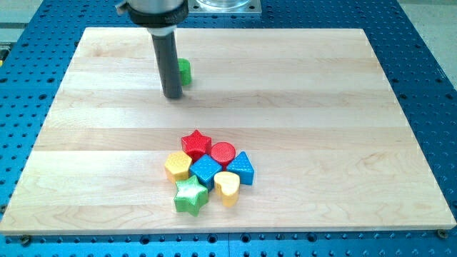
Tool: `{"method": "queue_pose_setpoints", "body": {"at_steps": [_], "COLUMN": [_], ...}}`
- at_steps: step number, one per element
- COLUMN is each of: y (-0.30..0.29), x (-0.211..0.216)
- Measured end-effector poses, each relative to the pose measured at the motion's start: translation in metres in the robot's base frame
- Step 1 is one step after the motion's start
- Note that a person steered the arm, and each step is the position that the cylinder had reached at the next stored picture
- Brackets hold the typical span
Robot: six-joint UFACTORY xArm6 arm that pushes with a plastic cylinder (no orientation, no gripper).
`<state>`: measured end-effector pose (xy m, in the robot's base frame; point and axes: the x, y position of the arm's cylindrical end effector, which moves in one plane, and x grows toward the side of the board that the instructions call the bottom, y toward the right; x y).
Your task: Move the green circle above the red star
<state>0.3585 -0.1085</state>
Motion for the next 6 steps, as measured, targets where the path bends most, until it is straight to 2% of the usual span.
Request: {"method": "queue_pose_setpoints", "body": {"at_steps": [1, 2, 3, 6], "y": [-0.016, 0.032, 0.039, 0.065], "x": [-0.060, -0.057, 0.035, 0.110]}}
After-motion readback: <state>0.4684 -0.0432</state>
